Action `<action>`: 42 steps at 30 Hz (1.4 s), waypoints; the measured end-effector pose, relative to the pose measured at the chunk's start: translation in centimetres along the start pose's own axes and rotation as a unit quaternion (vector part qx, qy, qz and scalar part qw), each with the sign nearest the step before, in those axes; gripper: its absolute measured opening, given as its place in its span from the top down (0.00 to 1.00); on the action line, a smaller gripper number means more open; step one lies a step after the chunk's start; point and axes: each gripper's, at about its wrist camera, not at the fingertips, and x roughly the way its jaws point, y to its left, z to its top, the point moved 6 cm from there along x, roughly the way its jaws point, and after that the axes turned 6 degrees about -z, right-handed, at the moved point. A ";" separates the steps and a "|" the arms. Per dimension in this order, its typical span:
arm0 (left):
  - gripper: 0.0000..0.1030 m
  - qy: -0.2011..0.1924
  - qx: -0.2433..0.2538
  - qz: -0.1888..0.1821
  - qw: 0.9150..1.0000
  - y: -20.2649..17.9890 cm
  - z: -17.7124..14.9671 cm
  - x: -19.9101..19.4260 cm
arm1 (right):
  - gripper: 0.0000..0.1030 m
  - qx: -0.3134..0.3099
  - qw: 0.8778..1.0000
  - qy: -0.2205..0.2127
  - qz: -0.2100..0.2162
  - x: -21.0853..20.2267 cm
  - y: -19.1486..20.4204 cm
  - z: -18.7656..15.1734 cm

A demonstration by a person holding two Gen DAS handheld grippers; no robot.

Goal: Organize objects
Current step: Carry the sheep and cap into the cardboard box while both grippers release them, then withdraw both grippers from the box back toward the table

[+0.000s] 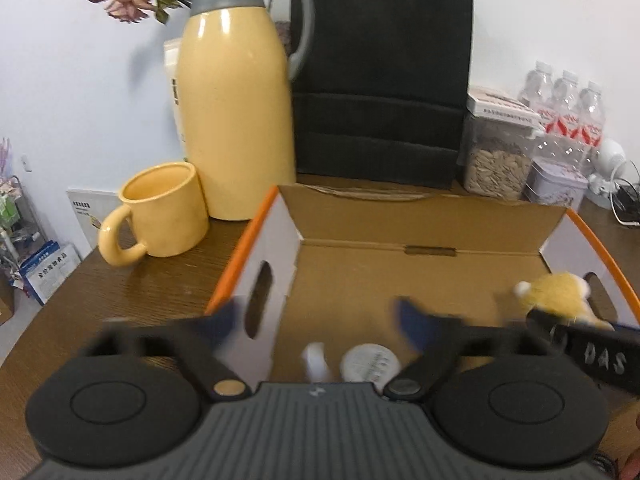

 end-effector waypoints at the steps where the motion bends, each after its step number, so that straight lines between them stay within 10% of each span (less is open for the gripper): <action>1: 0.00 -0.006 -0.002 0.004 1.000 0.2 0.0 -0.1 | 0.11 -0.004 1.000 0.006 0.009 0.0 0.3 -0.2; 26: 0.00 -0.052 -0.006 -0.006 0.999 3.6 1.3 -5.8 | 0.00 -0.077 0.996 -0.051 -0.020 -6.7 0.4 0.2; 42: 0.00 -0.102 0.051 -0.058 0.992 6.9 -4.6 -16.1 | 0.00 -0.139 0.984 -0.109 -0.008 -17.7 -1.9 -5.8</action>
